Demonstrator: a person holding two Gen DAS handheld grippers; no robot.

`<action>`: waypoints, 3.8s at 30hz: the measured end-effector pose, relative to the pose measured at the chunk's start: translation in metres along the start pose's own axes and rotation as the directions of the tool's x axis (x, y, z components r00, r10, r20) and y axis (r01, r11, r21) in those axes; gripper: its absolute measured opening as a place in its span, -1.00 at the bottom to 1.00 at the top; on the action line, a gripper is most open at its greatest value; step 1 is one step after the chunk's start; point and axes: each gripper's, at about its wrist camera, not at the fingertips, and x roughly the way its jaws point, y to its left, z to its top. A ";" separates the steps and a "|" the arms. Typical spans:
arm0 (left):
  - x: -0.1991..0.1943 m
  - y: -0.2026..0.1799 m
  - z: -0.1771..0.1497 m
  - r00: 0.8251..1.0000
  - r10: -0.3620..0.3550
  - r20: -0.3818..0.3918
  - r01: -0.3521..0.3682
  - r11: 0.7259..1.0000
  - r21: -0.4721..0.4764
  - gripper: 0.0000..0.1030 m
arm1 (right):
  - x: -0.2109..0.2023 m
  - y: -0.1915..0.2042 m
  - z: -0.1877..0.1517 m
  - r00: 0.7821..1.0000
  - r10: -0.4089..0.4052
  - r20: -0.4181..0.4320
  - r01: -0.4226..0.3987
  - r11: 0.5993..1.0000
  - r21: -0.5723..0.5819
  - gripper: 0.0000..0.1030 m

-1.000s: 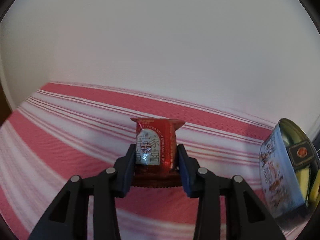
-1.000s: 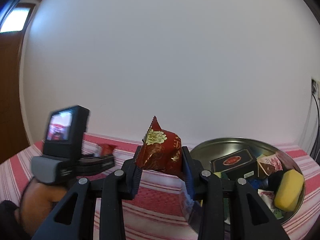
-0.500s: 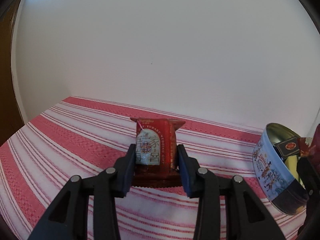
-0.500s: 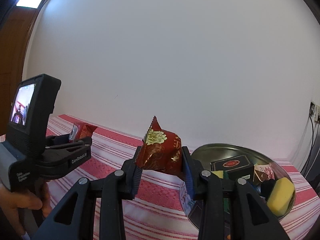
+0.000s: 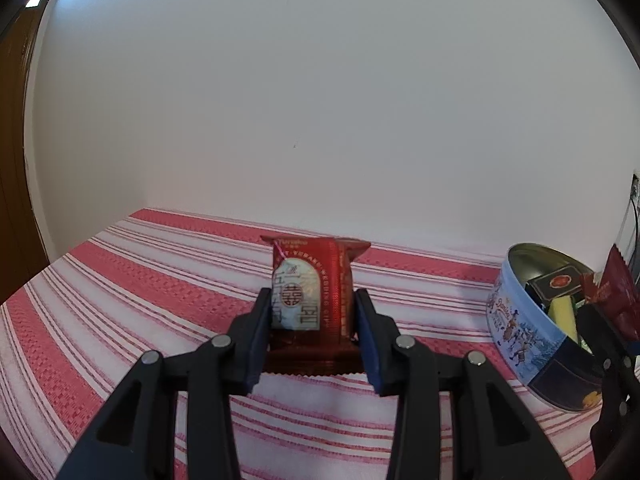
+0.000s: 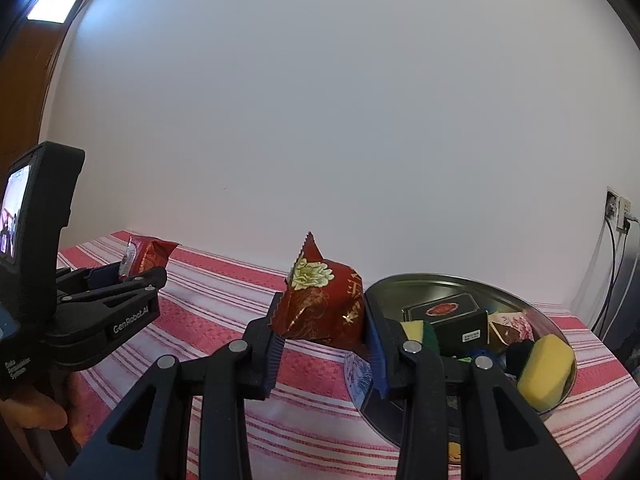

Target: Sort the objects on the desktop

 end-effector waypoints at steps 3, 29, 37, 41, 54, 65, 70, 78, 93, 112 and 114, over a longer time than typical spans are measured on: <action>-0.003 0.000 0.000 1.000 -0.006 0.006 0.006 1.000 -0.001 -0.24 | -0.005 0.000 -0.005 1.000 -0.003 0.005 0.003 1.000 0.000 -0.24; -0.030 -0.084 -0.013 0.979 -0.204 0.025 0.200 0.974 0.108 -0.24 | -0.029 -0.063 -0.016 0.985 -0.157 0.068 0.157 0.988 0.002 -0.24; -0.033 -0.126 -0.012 0.959 -0.282 0.021 0.276 0.952 0.133 -0.24 | -0.026 -0.113 -0.018 0.975 -0.219 0.032 0.217 0.974 0.071 -0.24; -0.034 -0.148 -0.011 0.953 -0.302 0.019 0.296 0.944 0.147 -0.24 | -0.024 -0.131 -0.018 0.970 -0.243 0.021 0.241 0.967 0.077 -0.24; -0.019 -0.207 -0.012 0.929 -0.368 -0.047 0.371 0.916 0.150 -0.24 | 0.011 -0.190 -0.019 0.962 -0.264 -0.067 0.269 0.958 0.097 -0.24; -0.001 -0.250 -0.015 0.917 -0.374 -0.140 0.392 0.909 0.140 -0.24 | 0.067 -0.224 0.007 0.961 -0.171 -0.220 0.199 0.973 0.113 -0.25; 0.007 -0.254 -0.017 0.914 -0.359 -0.188 0.385 0.915 0.123 -0.24 | 0.094 -0.222 0.007 0.942 -0.150 -0.301 0.184 0.979 0.089 -0.25; 0.007 -0.258 -0.020 0.916 -0.338 -0.216 0.369 0.922 0.121 0.12 | 0.113 -0.231 0.001 0.919 -0.093 -0.384 0.159 0.977 0.144 0.10; -0.035 -0.261 -0.026 0.958 -0.274 -0.089 0.288 0.925 0.248 0.99 | 0.024 -0.234 -0.009 0.959 -0.205 -0.195 0.261 0.906 0.333 0.83; -0.048 -0.230 -0.036 0.962 -0.266 -0.061 0.273 0.936 0.220 0.99 | -0.031 -0.201 -0.033 0.945 -0.297 -0.136 0.325 0.898 0.297 0.89; -0.050 -0.227 -0.038 0.961 -0.271 -0.055 0.276 0.935 0.222 0.99 | -0.039 -0.195 -0.033 0.941 -0.322 -0.100 0.337 0.901 0.273 0.89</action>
